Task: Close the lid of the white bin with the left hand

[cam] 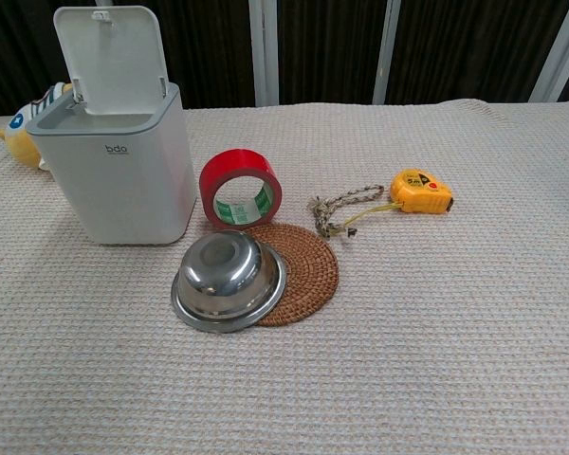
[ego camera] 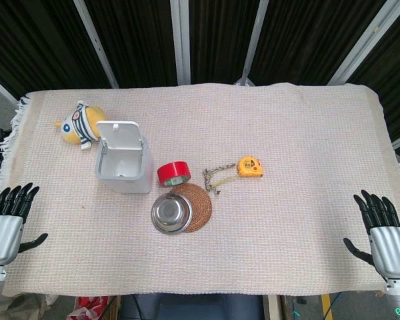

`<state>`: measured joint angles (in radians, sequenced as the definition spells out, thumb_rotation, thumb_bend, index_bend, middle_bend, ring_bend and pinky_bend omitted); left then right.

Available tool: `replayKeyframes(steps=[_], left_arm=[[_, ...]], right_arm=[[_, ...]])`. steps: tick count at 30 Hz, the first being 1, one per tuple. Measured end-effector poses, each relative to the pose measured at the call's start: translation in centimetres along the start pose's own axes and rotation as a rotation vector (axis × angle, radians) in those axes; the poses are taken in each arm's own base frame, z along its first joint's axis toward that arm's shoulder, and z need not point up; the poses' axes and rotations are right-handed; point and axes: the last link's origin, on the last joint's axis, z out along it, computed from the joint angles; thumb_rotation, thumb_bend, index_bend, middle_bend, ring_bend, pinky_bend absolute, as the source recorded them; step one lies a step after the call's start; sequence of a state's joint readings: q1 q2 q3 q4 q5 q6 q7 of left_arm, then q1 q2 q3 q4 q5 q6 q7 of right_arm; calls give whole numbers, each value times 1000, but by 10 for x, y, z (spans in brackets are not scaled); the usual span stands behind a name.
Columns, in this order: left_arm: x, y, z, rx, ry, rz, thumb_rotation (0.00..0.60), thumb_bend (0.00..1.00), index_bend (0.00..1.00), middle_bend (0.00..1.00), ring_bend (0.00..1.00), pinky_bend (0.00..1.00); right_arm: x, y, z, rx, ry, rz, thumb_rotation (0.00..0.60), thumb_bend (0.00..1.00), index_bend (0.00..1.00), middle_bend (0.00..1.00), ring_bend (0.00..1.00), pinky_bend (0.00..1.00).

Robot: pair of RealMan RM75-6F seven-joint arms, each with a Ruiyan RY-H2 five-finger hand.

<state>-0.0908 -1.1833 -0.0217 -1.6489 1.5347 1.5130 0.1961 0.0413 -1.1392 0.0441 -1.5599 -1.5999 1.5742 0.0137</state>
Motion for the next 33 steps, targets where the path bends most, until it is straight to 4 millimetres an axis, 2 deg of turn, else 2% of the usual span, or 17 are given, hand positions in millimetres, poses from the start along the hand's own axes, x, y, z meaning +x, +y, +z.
replayKeyframes(steps=[18,19,21,22,23,25,27,29,33], left_arm=[[1,-1,0,11,-6,-7,600,75,0,0,0,2],[2,-1,1,13,-5,-8,600,82,0,0,0,17],[5,-1,4,17,3,-10,600,135,0,28,49,163],[7,-1,6,19,10,-10,600,183,0,96,131,300],[10,-1,10,22,21,-11,600,220,0,166,206,390],[16,0,18,24,40,-13,600,326,0,436,447,572],[25,3,30,20,66,-12,600,403,0,634,612,661],[35,7,44,10,88,-9,600,475,0,776,733,732],[50,18,71,-5,96,-9,600,603,0,944,887,833]], right_arm=[[0,-1,1,1,5,5,600,238,0,0,0,0],[0,-1,2,0,6,7,600,238,0,0,0,0],[1,-1,2,-3,8,14,600,238,0,0,0,0],[1,-1,2,-3,9,16,600,237,0,0,0,0],[1,-1,2,-3,10,19,600,237,0,0,0,0],[1,-1,2,-1,9,22,600,237,0,0,0,0],[0,-2,3,2,9,21,600,237,0,0,0,0],[0,-2,4,0,9,24,600,237,0,0,0,0],[0,-2,5,-7,8,35,600,238,0,0,0,0]])
